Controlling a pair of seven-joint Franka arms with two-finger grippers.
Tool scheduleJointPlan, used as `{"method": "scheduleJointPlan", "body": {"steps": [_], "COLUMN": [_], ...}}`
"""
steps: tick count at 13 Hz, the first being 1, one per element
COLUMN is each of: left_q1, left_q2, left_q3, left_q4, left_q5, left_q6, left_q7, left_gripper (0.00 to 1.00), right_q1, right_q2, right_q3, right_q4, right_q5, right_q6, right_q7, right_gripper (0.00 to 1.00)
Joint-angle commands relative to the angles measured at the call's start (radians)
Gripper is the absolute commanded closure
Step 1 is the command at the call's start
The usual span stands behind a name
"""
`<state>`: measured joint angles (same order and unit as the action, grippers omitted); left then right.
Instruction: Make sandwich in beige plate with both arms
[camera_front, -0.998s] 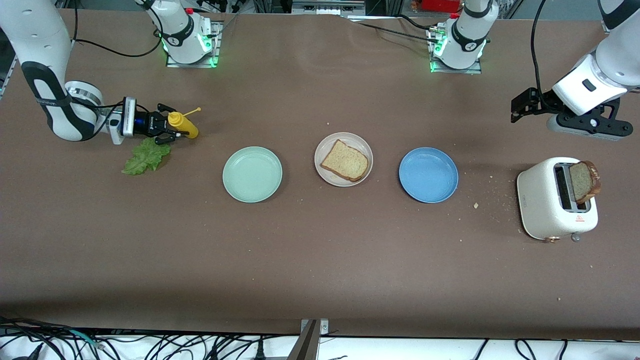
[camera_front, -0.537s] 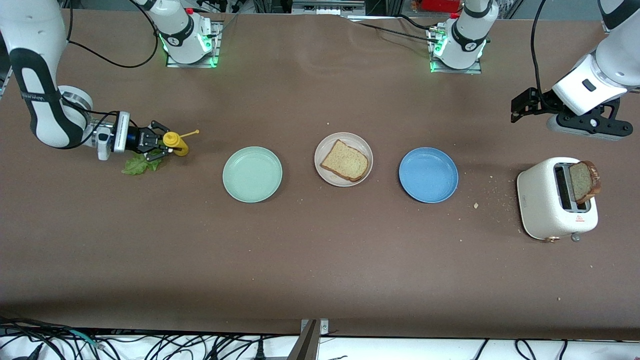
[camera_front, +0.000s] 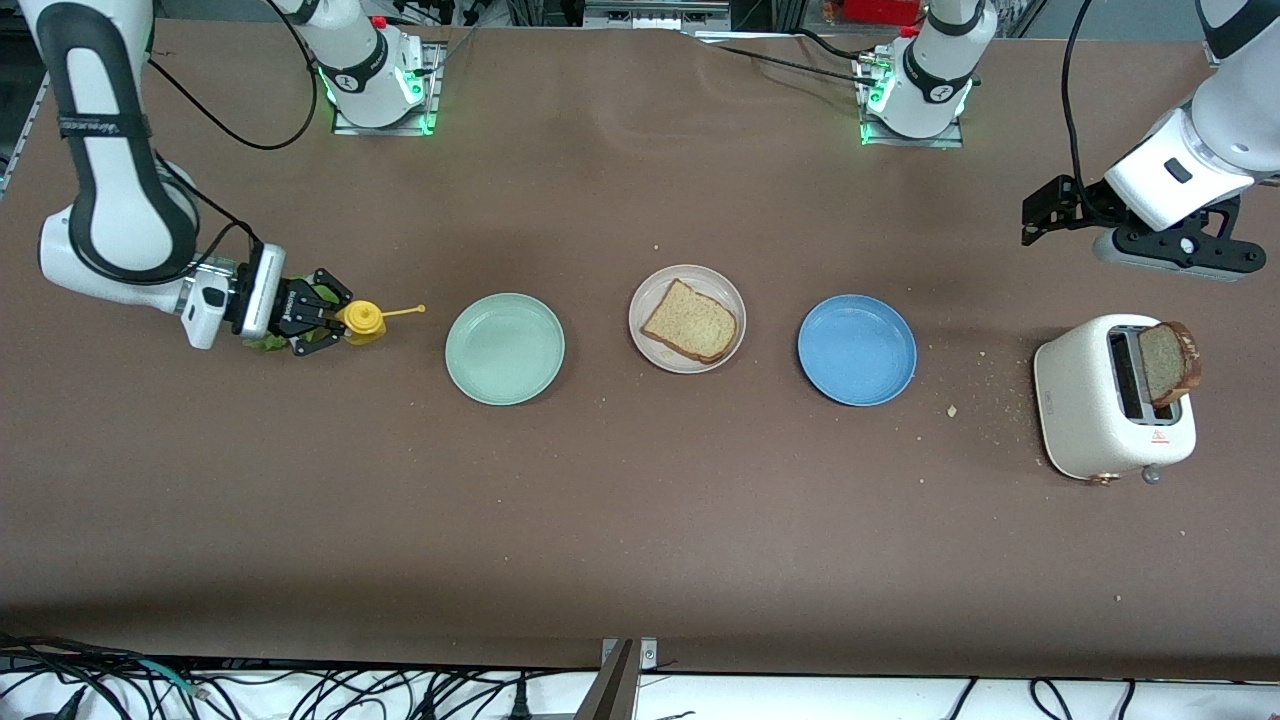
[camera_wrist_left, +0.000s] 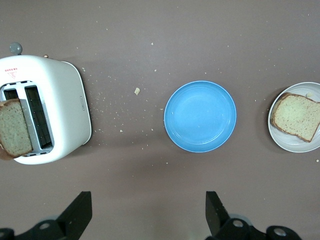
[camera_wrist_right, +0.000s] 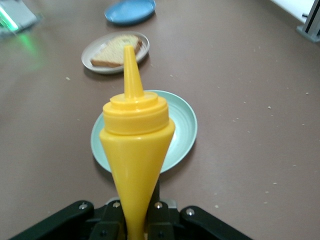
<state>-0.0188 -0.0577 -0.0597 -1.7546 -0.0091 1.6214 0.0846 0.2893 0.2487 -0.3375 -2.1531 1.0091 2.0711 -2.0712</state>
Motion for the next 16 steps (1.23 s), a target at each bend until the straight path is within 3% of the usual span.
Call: {"method": "scheduleJointPlan", "body": {"steps": [1, 5, 8, 11, 16], "left_q1": [-0.003, -0.003, -0.003, -0.003, -0.003], "left_q2": [0.009, 0.009, 0.009, 0.018, 0.019], "left_q3": [0.000, 0.000, 0.000, 0.000, 0.000], "left_q4": [0.023, 0.024, 0.024, 0.037, 0.038], "left_q5": [-0.003, -0.003, -0.003, -0.003, -0.003], "left_q6": [-0.017, -0.017, -0.015, -0.017, -0.015], "left_q7": [0.000, 0.000, 0.000, 0.001, 0.001], "left_gripper": [0.00, 0.00, 0.00, 0.00, 0.00], "right_q1": [0.124, 0.305, 0.439, 0.569, 0.735], "right_q2": [-0.055, -0.060, -0.051, -0.031, 0.050], "right_q3": [-0.005, -0.003, 0.002, 0.003, 0.003], "right_q4": [0.025, 0.085, 0.146, 0.171, 0.212], "right_q5": [-0.111, -0.358, -0.660, -0.984, -1.314], "right_q6": [0.125, 0.262, 0.309, 0.310, 0.246], "right_q7": [0.191, 0.553, 0.924, 1.337, 1.784], "right_gripper": [1.00, 1.00, 1.00, 1.00, 1.00]}}
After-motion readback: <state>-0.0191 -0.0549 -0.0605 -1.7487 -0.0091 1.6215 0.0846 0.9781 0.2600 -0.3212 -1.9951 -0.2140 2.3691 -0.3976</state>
